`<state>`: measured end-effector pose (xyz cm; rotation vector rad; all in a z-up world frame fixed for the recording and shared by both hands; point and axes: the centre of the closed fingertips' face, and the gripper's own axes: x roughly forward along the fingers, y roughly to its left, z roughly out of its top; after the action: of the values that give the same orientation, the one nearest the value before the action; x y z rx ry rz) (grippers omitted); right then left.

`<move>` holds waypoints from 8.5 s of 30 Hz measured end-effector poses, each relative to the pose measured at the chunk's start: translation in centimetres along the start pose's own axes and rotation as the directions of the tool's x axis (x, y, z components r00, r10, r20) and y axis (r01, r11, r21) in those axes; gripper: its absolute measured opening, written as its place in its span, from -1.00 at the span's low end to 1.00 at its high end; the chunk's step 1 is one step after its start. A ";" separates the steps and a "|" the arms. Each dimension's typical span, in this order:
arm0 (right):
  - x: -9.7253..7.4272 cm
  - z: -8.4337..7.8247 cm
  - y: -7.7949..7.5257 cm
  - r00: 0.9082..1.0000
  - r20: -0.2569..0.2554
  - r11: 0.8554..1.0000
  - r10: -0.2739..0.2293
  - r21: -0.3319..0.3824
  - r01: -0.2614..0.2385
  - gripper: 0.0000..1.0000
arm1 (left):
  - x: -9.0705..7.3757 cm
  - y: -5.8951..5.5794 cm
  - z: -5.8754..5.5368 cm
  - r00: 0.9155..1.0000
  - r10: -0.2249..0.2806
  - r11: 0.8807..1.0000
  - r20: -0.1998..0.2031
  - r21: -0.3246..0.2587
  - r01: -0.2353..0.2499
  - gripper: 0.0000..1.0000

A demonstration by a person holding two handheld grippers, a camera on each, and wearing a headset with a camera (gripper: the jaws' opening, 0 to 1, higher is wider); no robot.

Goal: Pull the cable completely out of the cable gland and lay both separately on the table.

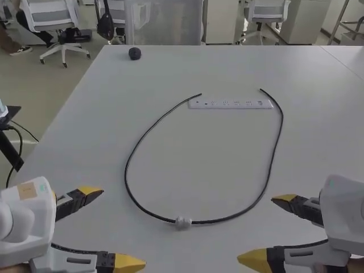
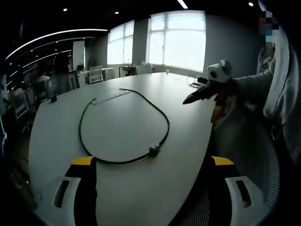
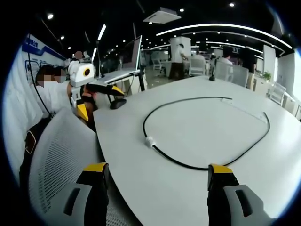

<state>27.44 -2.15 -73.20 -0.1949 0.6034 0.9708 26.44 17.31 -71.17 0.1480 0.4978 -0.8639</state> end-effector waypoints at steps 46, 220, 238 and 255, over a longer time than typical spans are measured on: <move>6.6 1.6 0.0 0.981 -0.073 0.965 0.181 -0.177 -0.191 0.29 | -0.3 -0.3 -0.1 1.000 -0.006 1.000 0.008 -0.006 0.006 0.99; 5.8 9.8 5.1 0.875 -0.145 0.825 0.462 -0.292 -0.484 -0.82 | 6.8 -4.1 8.3 0.891 -0.453 0.774 -0.038 0.480 0.414 -0.69; 5.5 9.0 4.9 0.868 -0.177 0.829 0.465 -0.256 -0.497 -0.73 | 7.1 -3.8 7.2 0.893 -0.446 0.779 -0.065 0.462 0.423 -0.69; 5.4 9.0 4.9 0.785 -0.259 0.790 0.563 -0.112 -0.603 -0.56 | 7.0 -4.2 7.2 0.890 -0.446 0.748 -0.098 0.505 0.431 -0.69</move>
<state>29.23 8.16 -68.29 -0.2916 0.7918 1.6374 29.60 7.42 -67.85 0.5282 0.2588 -1.4597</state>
